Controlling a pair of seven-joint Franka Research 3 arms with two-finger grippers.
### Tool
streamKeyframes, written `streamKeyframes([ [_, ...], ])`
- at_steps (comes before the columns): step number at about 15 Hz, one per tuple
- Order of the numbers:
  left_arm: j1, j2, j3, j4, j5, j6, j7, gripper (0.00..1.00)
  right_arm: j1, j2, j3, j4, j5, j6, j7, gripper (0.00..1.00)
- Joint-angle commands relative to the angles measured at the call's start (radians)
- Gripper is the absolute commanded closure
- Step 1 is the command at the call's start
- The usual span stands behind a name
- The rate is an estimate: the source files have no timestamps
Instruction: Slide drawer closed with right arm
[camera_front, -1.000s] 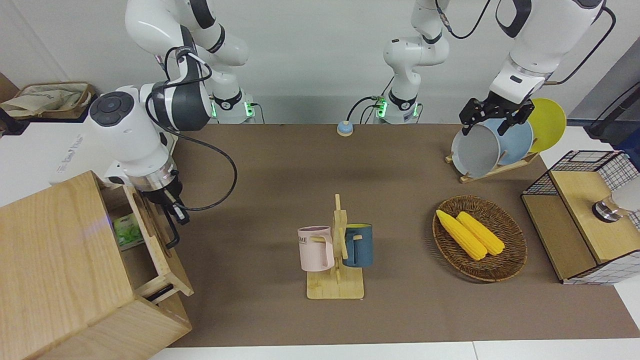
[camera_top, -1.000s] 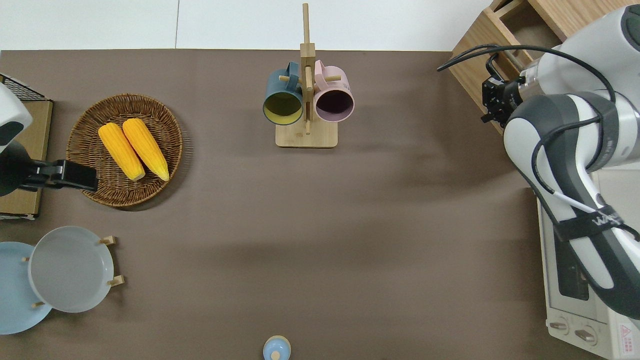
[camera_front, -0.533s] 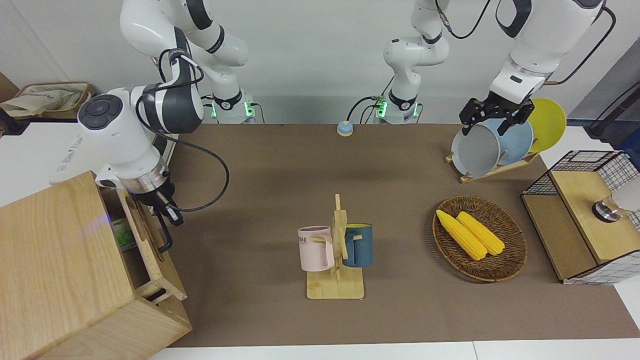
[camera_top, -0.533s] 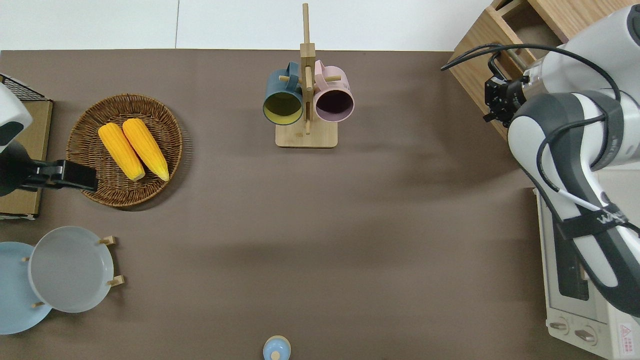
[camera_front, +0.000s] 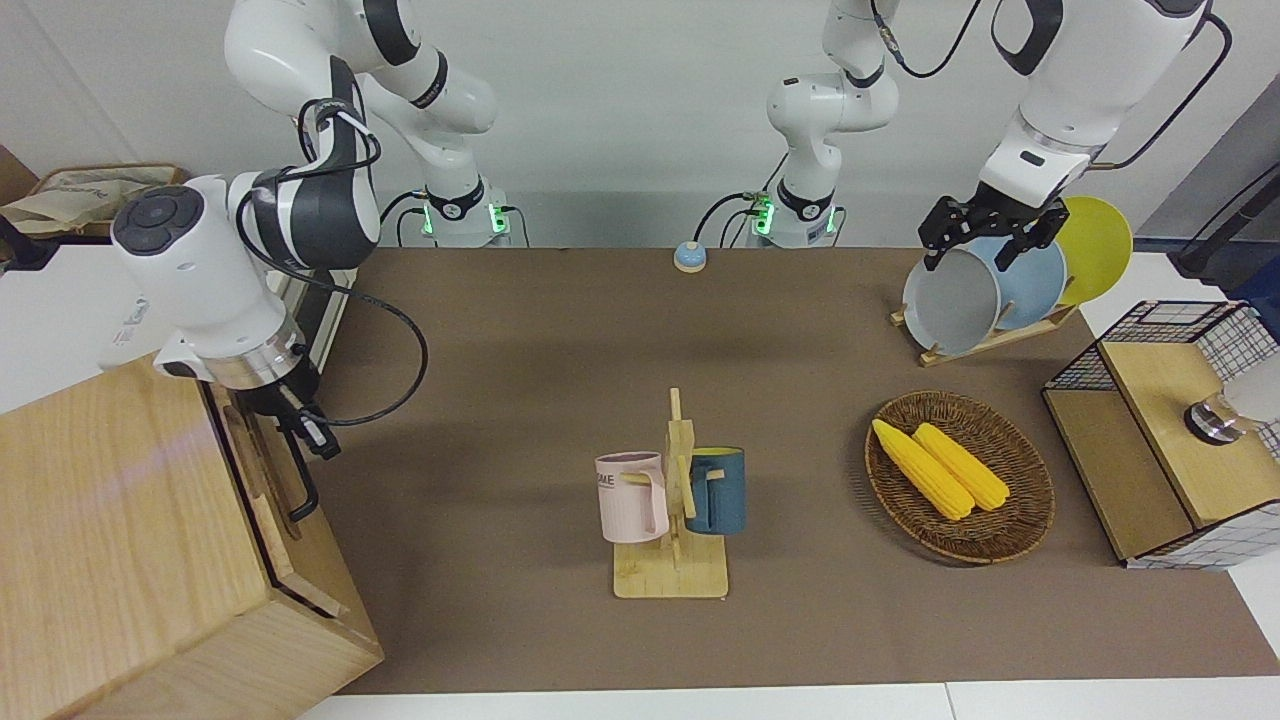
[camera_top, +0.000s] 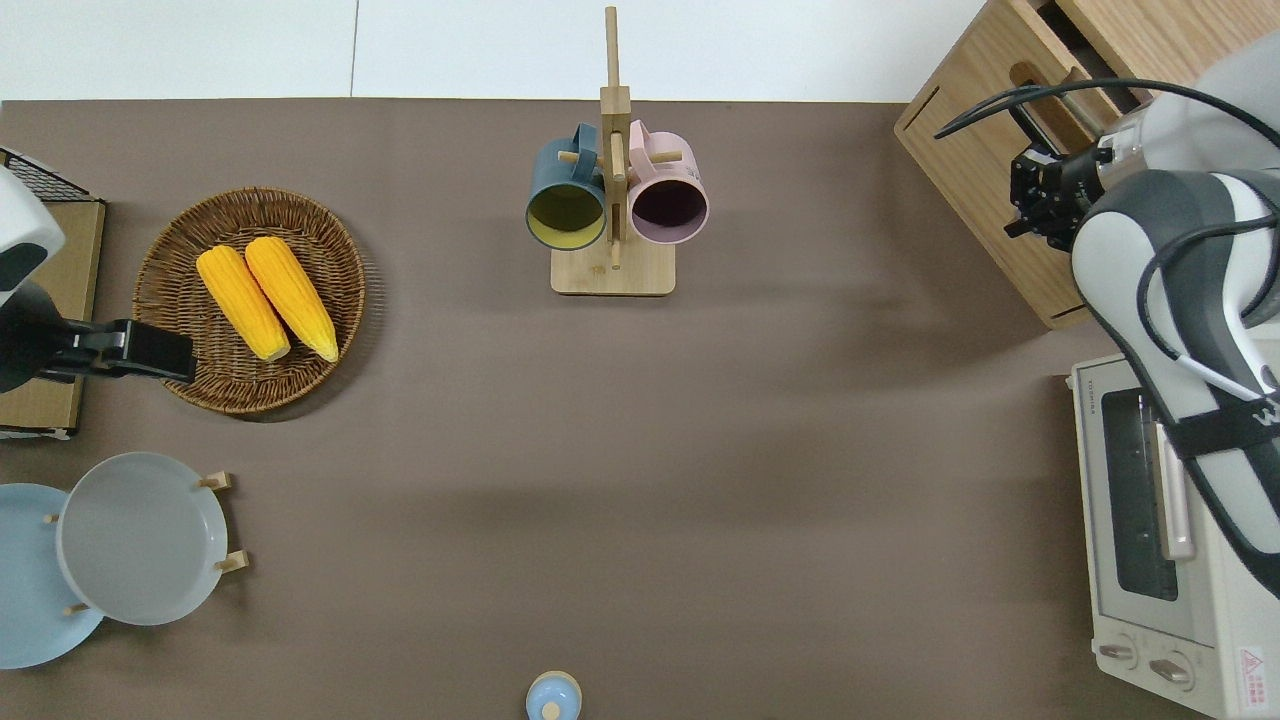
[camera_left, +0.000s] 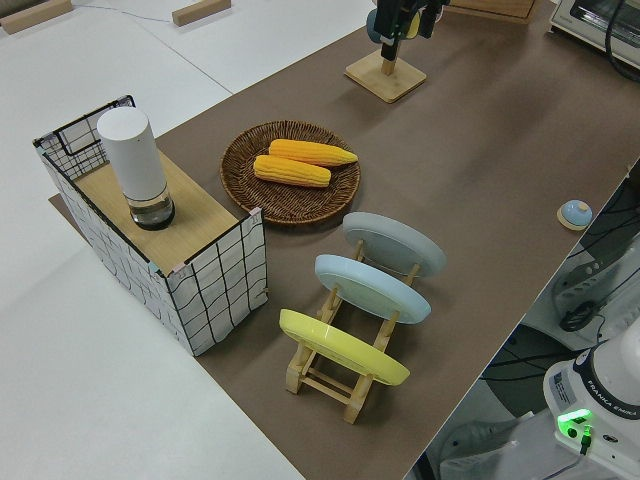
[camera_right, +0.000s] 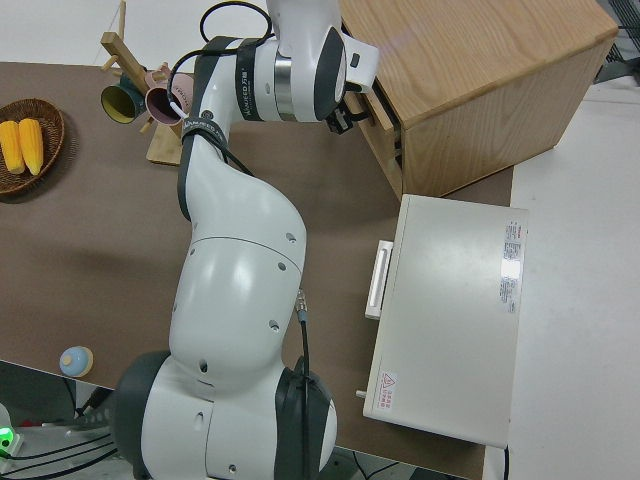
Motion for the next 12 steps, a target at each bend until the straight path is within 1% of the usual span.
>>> streamKeyframes([
  [1, 0.005, 0.011, -0.007, 0.024, 0.017, -0.020, 0.010, 0.01, -0.028, 0.042, 0.011, 0.045, -0.006, 0.022, -0.061, 1.000],
  [8, 0.005, 0.011, -0.007, 0.026, 0.017, -0.020, 0.008, 0.01, -0.026, 0.043, 0.011, 0.048, -0.014, 0.022, -0.073, 1.000],
  [12, 0.005, 0.011, -0.007, 0.026, 0.017, -0.020, 0.010, 0.01, 0.006, 0.039, 0.009, 0.042, -0.020, 0.015, -0.058, 1.000],
])
